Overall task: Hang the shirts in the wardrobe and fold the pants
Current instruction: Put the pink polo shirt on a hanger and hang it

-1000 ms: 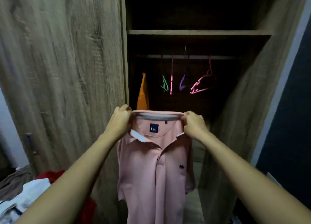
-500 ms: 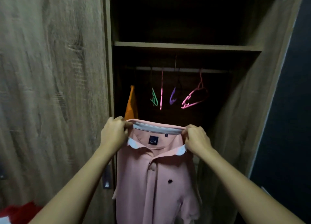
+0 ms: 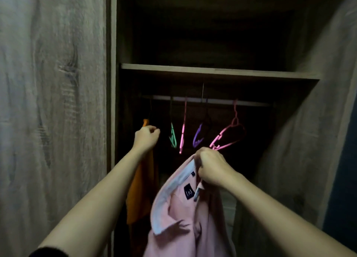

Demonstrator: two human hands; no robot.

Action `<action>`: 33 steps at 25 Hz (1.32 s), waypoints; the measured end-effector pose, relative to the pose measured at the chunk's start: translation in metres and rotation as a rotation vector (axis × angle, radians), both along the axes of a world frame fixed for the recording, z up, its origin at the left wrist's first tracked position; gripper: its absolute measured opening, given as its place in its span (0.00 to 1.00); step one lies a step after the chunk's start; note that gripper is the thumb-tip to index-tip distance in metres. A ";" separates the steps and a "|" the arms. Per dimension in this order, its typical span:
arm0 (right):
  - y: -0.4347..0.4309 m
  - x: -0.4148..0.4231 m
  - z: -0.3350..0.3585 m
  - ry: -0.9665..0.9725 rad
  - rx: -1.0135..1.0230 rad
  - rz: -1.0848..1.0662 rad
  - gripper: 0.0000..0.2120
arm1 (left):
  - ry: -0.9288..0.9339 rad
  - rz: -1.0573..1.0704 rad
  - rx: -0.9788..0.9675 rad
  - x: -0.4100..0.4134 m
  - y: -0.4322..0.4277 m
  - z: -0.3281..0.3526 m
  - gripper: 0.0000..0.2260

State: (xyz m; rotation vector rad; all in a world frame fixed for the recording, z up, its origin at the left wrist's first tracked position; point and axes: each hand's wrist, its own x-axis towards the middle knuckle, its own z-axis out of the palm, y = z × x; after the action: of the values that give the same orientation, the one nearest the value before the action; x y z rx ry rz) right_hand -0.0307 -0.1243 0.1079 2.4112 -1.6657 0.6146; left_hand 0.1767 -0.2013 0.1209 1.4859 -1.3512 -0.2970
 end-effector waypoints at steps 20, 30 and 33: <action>-0.033 -0.079 -0.040 -0.050 0.037 0.024 0.25 | 0.192 0.030 0.067 -0.034 -0.032 -0.014 0.08; 0.012 -0.051 -0.053 0.038 0.150 0.015 0.26 | -0.117 -0.123 -0.221 0.055 0.192 -0.116 0.09; 0.027 -0.044 -0.047 0.042 0.154 0.007 0.28 | -0.181 -0.178 -0.234 0.084 0.231 -0.123 0.05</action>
State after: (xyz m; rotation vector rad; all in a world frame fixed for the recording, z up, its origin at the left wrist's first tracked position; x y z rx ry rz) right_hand -0.0747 -0.0970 0.0606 2.5161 -1.7479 0.4485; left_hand 0.2606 0.0293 -0.0025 1.2224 -1.6089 -0.1127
